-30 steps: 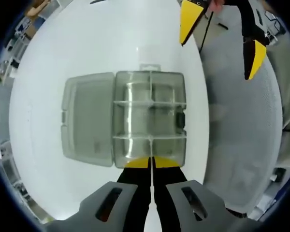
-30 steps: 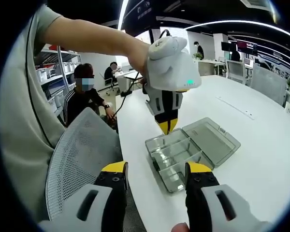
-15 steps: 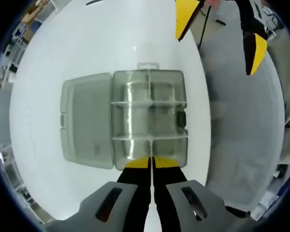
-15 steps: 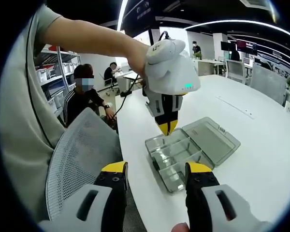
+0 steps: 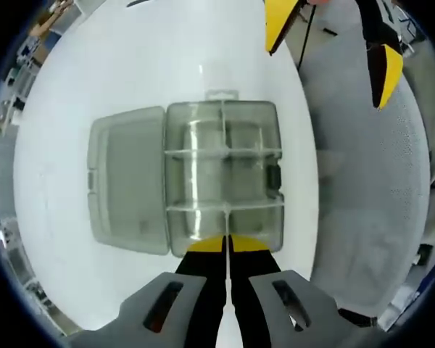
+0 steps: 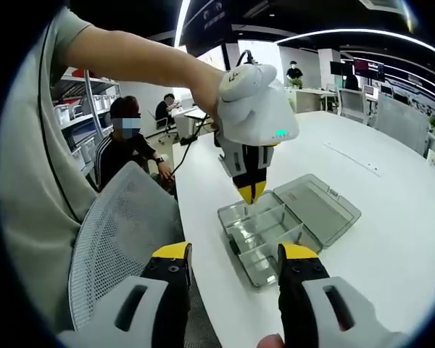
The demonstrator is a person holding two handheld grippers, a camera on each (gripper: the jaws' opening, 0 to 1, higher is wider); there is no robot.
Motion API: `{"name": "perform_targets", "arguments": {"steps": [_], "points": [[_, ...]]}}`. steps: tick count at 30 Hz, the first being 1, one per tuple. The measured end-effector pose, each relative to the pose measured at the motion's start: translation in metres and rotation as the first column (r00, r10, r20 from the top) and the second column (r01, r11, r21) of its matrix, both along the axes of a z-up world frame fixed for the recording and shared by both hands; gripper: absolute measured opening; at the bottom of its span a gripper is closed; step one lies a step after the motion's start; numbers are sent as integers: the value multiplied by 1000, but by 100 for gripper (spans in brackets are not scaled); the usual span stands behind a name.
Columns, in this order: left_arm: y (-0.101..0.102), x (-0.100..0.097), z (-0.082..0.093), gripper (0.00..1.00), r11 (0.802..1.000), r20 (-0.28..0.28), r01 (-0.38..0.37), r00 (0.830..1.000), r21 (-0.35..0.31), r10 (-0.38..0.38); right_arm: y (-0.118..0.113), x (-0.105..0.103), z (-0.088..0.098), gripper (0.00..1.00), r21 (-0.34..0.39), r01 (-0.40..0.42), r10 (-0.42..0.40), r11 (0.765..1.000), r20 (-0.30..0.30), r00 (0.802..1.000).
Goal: Insert the divider into the dual guide fixture by aligning both edges with the guide slots and pushing it downward to the bottom, including one-sided entry, uneven engagement, binding, and posture correction.
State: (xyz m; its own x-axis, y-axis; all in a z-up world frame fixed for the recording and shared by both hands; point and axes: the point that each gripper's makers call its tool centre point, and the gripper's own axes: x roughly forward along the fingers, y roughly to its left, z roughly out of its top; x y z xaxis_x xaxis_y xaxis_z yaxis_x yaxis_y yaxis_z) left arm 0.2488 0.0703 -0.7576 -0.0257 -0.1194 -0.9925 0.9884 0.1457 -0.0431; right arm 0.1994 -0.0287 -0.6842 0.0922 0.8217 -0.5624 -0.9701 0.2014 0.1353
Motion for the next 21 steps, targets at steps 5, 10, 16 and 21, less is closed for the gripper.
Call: {"name": "perform_targets", "arguments": {"steps": [5, 10, 16, 21], "points": [[0, 0, -3, 0, 1000, -1, 1, 1000, 0, -1, -1, 0, 0, 44, -1, 0, 0, 1000, 0, 1000], [1, 0, -7, 0, 1000, -5, -3, 1000, -2, 3, -1, 0, -1, 45, 0, 3, -3, 1000, -2, 1000], [1, -1, -10, 0, 1000, -5, -2, 1000, -1, 2, -3, 0, -1, 45, 0, 8, -8, 1000, -3, 1000], [1, -1, -12, 0, 1000, -6, 0, 1000, 3, 0, -4, 0, -2, 45, 0, 11, -11, 1000, -7, 1000]]}}
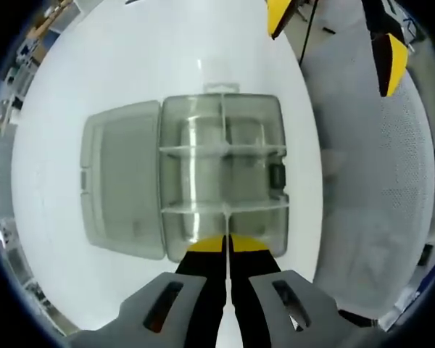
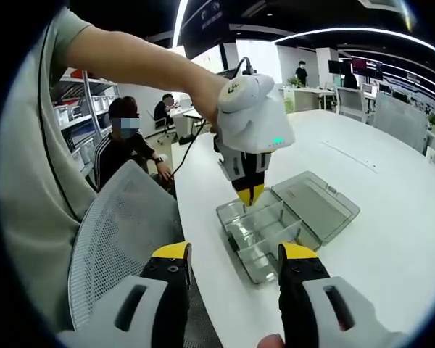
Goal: Insert the divider into the dual guide fixture by aligning both edges with the guide slots and pushing it downward to the bottom, including one-sided entry, uneven engagement, binding, and posture correction.
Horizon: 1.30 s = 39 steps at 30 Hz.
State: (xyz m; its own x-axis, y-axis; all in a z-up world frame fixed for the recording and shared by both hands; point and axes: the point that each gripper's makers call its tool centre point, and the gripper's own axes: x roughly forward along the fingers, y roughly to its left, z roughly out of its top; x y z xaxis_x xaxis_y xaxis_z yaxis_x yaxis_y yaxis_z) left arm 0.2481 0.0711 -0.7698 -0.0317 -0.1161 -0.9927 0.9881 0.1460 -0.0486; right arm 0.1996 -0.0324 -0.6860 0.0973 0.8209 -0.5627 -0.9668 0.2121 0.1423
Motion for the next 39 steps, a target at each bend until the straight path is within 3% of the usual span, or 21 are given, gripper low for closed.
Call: {"name": "perform_targets", "arguments": {"steps": [39], "points": [[-1, -1, -8, 0, 999, 3, -39, 999, -8, 39, -4, 2, 1, 45, 2, 7, -7, 1000, 3, 1000]]}}
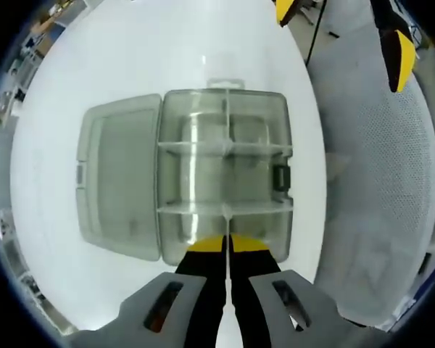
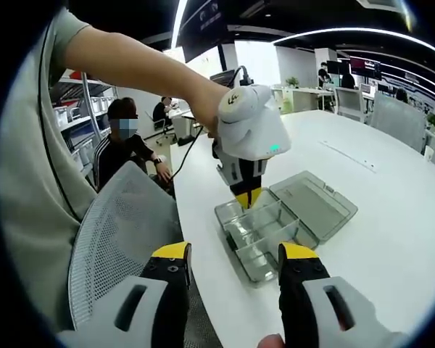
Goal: Insert the divider into the dual guide fixture by aligning both edges with the guide slots and pushing it downward to the bottom, including one-sided entry, uneven engagement, binding, and posture correction.
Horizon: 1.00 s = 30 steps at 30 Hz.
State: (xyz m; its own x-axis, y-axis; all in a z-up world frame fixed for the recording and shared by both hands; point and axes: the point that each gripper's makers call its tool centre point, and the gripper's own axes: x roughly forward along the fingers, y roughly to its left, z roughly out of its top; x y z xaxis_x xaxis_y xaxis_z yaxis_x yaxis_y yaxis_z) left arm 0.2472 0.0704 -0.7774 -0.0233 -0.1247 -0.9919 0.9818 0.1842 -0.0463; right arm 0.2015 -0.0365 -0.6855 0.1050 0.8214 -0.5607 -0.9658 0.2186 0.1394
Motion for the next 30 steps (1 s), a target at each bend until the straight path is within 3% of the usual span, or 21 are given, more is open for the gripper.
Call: {"name": "perform_targets", "arguments": {"steps": [22, 30], "points": [[0, -1, -1, 0, 999, 48, 1, 999, -52, 2, -3, 1, -3, 48, -17, 9, -9, 1000, 5, 1000], [1, -5, -3, 6, 998, 62, 10, 998, -67, -6, -5, 2, -5, 50, -27, 16, -16, 1000, 6, 1000]]}}
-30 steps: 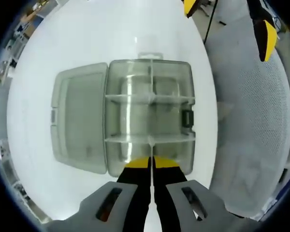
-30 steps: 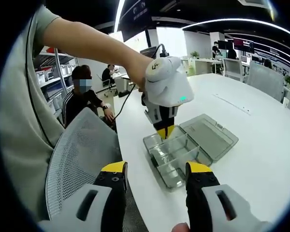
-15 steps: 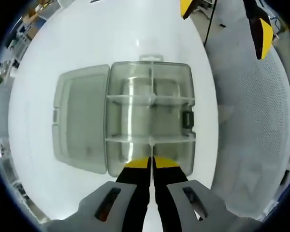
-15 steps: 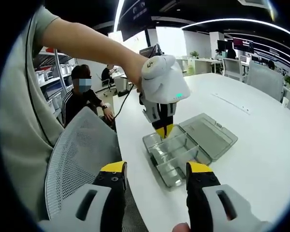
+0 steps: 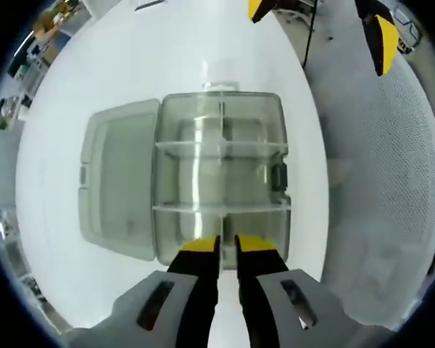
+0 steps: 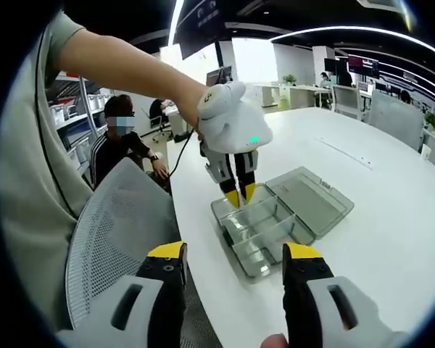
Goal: Insert the divider into the dual guide fixture by aligning both edges with the guide slots and pushing it downward to the bottom, including one-sided entry, uneven engagement, binding, and posture correction.
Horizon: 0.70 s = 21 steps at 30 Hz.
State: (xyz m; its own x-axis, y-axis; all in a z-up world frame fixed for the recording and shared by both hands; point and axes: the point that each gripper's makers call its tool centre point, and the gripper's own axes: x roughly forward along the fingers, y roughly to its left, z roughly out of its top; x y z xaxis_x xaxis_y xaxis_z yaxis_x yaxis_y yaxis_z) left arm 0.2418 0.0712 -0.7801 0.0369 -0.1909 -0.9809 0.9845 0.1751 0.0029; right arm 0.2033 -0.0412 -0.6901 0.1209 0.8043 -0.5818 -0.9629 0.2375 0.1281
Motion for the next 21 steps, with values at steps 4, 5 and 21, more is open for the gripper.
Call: {"name": "perform_targets", "arguments": {"steps": [4, 5, 21], "points": [[0, 1, 2, 7, 1000, 9, -10, 1000, -10, 10, 1, 0, -1, 51, -4, 0, 0, 1000, -1, 1000], [0, 1, 1, 7, 1000, 11, -11, 1000, -11, 11, 1, 0, -1, 51, -5, 0, 0, 1000, -2, 1000], [-1, 3, 15, 25, 996, 86, -48, 995, -77, 55, -4, 3, -4, 53, -29, 1, -1, 1000, -2, 1000]]}}
